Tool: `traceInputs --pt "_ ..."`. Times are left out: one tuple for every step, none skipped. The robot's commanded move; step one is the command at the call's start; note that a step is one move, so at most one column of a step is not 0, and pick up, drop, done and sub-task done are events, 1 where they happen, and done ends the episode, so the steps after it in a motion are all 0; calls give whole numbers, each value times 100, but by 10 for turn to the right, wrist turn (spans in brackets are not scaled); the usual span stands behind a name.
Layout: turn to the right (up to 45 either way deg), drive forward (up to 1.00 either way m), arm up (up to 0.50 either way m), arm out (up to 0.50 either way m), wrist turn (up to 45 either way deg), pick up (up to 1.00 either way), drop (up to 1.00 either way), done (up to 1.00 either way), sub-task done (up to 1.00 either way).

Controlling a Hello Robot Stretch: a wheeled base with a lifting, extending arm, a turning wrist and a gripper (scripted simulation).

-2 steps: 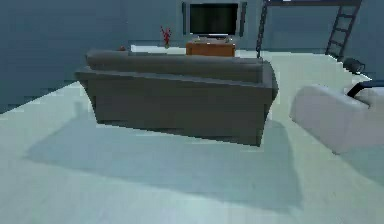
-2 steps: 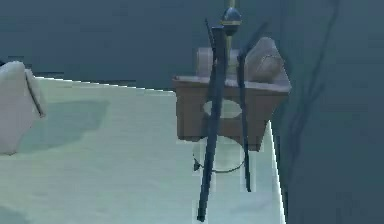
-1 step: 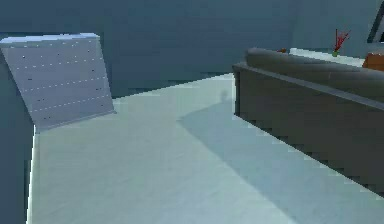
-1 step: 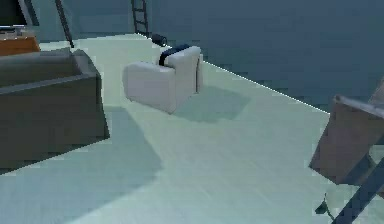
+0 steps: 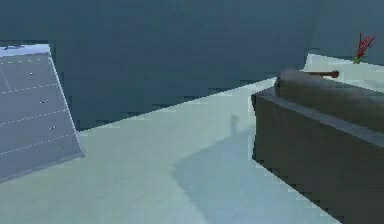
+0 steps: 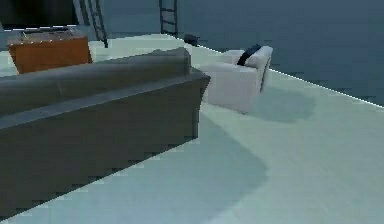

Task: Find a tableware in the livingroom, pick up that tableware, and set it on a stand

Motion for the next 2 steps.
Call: traceInputs --pt "0 100 0 0 0 0 0 0 0" --pt "-30 0 0 0 0 0 0 0 0"
